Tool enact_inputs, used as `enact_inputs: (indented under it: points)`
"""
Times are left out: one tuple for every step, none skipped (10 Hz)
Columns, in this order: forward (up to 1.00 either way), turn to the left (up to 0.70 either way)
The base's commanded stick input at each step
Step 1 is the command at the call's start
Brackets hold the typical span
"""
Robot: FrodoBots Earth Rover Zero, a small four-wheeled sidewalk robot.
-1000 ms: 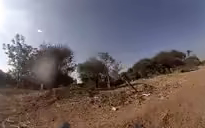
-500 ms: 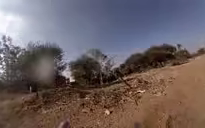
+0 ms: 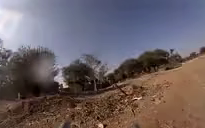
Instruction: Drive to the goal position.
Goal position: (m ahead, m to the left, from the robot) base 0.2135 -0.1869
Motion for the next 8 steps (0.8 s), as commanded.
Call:
enact_inputs:
  points:
    - [0.00, 0.00]
    - [0.00, 0.00]
    - [0.00, 0.00]
    - [0.00, 0.00]
    - [0.00, 0.00]
    - [0.00, 0.00]
    - [0.00, 0.00]
    - [0.00, 0.00]
